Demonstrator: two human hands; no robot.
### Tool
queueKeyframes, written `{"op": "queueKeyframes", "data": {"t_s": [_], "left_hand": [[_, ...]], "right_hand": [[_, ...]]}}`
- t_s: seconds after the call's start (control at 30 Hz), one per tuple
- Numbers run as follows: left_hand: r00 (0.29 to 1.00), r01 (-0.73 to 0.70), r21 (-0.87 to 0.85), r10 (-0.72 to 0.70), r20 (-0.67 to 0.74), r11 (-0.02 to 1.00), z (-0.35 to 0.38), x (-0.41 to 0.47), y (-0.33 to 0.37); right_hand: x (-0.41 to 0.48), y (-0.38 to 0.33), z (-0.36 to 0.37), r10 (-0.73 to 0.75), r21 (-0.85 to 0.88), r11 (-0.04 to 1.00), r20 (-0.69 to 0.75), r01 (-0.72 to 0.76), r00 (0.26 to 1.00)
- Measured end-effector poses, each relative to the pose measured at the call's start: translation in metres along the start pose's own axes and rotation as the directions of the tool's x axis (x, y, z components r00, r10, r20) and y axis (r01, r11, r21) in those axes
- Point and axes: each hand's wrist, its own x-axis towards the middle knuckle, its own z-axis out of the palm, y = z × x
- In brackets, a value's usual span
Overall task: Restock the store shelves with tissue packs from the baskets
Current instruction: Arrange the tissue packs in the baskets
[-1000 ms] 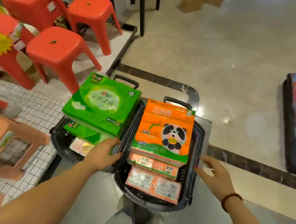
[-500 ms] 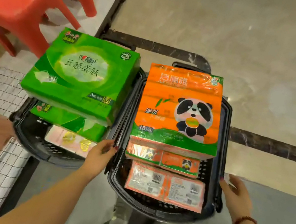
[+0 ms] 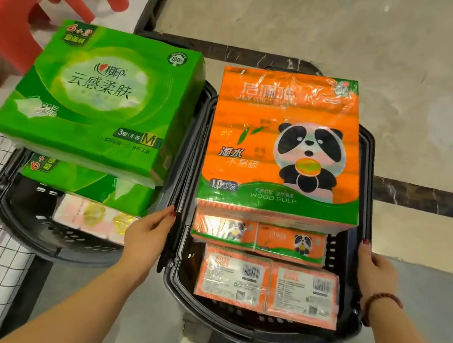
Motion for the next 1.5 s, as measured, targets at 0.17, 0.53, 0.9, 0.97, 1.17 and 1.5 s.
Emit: {"op": "queueKeyframes", "data": {"t_s": [0.17, 0.53, 0.9, 0.97, 1.17, 1.5], "left_hand": [[0.999, -0.046, 0.094, 0.048, -0.022, 0.995, 0.008, 0.001, -0.001], [0.989, 0.054, -0.021, -0.051, 0.136, 0.998, 0.052, -0.022, -0.005], [0.996, 0.085, -0.119, -0.082, 0.023, 0.989, 0.076, 0.004, -0.006], [0.993, 0.114, -0.114, -0.113, 0.01, 0.987, 0.077, 0.006, -0.006], [0.989, 0.14, -0.131, -0.145, -0.03, 0.982, 0.074, 0.012, 0.001], [0.98, 0.193, -0.029, -0.191, 0.057, 0.981, 0.054, -0.028, 0.034]], "right_hand": [[0.005, 0.008, -0.004, 0.025, 0.053, 0.998, -0.043, -0.023, 0.999], [0.008, 0.022, -0.033, 0.072, 0.097, 0.993, -0.009, -0.071, 0.997], [0.017, 0.01, -0.033, 0.109, 0.191, 0.975, 0.024, -0.112, 0.994], [0.02, 0.01, -0.031, 0.134, 0.201, 0.971, -0.005, -0.131, 0.991], [0.015, 0.022, -0.023, 0.217, 0.291, 0.937, -0.055, -0.192, 0.975], [-0.065, 0.042, -0.069, 0.376, 0.352, 0.873, -0.046, -0.337, 0.926]]}}
